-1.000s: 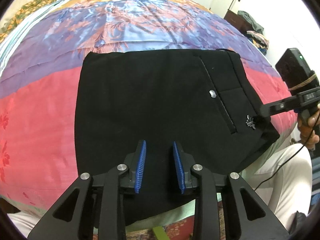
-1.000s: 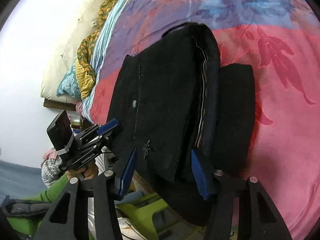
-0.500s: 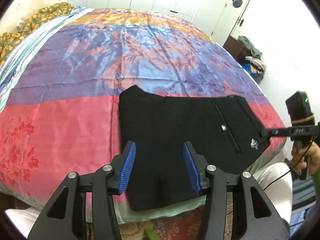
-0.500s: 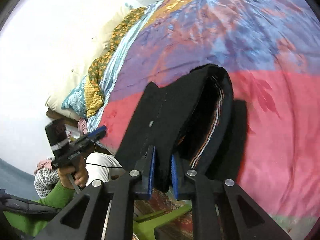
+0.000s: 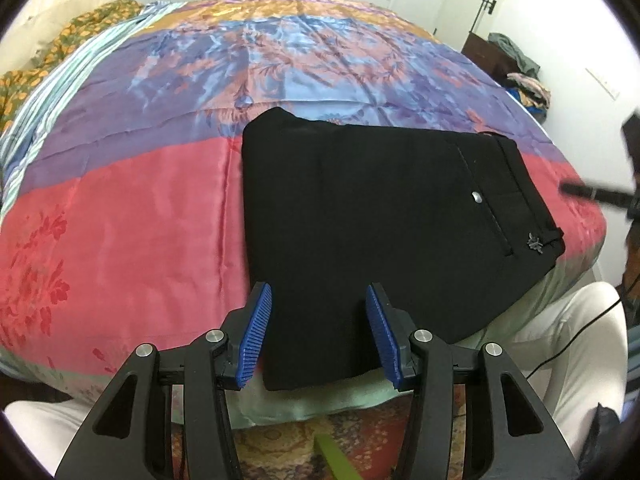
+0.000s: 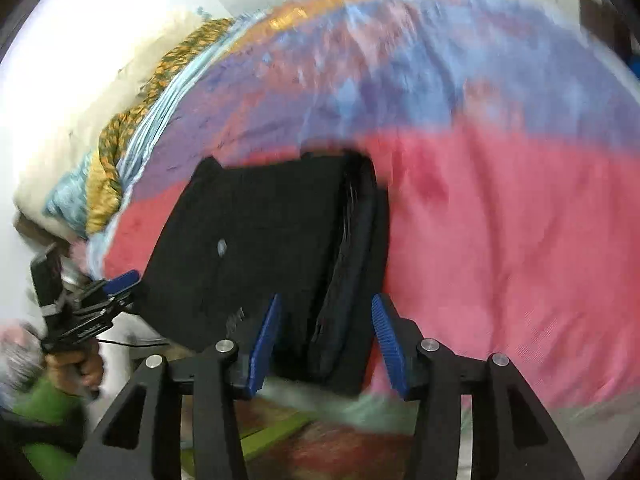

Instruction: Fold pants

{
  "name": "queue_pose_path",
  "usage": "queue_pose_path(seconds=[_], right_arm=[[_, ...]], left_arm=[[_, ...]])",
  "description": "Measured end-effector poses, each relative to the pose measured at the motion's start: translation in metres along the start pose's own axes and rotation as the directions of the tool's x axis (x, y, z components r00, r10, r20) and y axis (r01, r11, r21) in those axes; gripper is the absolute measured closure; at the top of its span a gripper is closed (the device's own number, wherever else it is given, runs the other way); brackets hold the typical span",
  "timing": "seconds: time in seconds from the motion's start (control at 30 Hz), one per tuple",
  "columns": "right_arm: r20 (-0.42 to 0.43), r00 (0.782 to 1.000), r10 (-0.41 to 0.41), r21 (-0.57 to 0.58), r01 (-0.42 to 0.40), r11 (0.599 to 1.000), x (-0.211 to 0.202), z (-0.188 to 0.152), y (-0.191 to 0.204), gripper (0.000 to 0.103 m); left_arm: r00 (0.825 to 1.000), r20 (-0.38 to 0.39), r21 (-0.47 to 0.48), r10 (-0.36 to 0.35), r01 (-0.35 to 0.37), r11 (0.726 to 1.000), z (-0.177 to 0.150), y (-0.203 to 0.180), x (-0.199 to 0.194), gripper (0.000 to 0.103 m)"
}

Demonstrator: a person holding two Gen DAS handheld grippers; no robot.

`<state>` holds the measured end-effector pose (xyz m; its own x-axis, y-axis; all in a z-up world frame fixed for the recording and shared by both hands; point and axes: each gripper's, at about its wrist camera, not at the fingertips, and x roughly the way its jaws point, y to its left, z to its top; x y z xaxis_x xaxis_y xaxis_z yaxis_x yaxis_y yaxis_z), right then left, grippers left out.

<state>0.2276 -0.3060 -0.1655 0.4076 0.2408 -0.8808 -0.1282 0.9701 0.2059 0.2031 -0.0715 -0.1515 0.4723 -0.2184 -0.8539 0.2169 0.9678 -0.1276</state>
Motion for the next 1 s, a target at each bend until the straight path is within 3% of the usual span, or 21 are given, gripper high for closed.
queue_pose_path(seconds=[0.1,0.23,0.33,0.5,0.67,0.87,1.0], right_arm=[[0.092,0.996,-0.005,-0.099,0.014,0.995,-0.008,0.024,0.034,0.052],[0.132,0.991,0.033,-0.18,-0.009,0.984,0.016,0.046,0.073,0.05],[0.119,0.993,0.013,-0.188,0.01,0.982,0.049,0.047,0.08,0.05],[-0.006,0.997,-0.076,-0.069,0.075,0.995,0.103,0.024,0.045,0.05],[0.033,0.992,-0.121,-0.127,0.124,0.984,0.077,0.01,0.062,0.05],[0.14,0.986,-0.095,-0.2,0.122,0.972,0.023,-0.024,0.101,0.05],[0.153,0.98,-0.127,-0.191,0.155,0.969,0.02,-0.054,0.111,0.05]], left_arm=[[1.0,0.004,0.022,0.021,-0.021,1.0,0.0,-0.006,0.001,0.052],[1.0,0.012,0.034,0.028,-0.028,0.999,-0.001,-0.011,-0.001,0.051],[0.999,0.009,0.049,0.034,-0.034,0.998,-0.003,-0.014,0.0,0.048],[0.999,0.008,0.086,0.048,-0.049,0.995,-0.008,-0.022,0.003,0.043],[0.999,0.012,0.078,0.044,-0.045,0.996,-0.008,-0.023,0.001,0.043],[0.997,0.042,0.039,0.061,-0.063,0.997,-0.008,-0.019,-0.004,0.039],[0.994,0.039,0.035,0.1,-0.101,0.994,-0.011,-0.018,0.001,0.037]])
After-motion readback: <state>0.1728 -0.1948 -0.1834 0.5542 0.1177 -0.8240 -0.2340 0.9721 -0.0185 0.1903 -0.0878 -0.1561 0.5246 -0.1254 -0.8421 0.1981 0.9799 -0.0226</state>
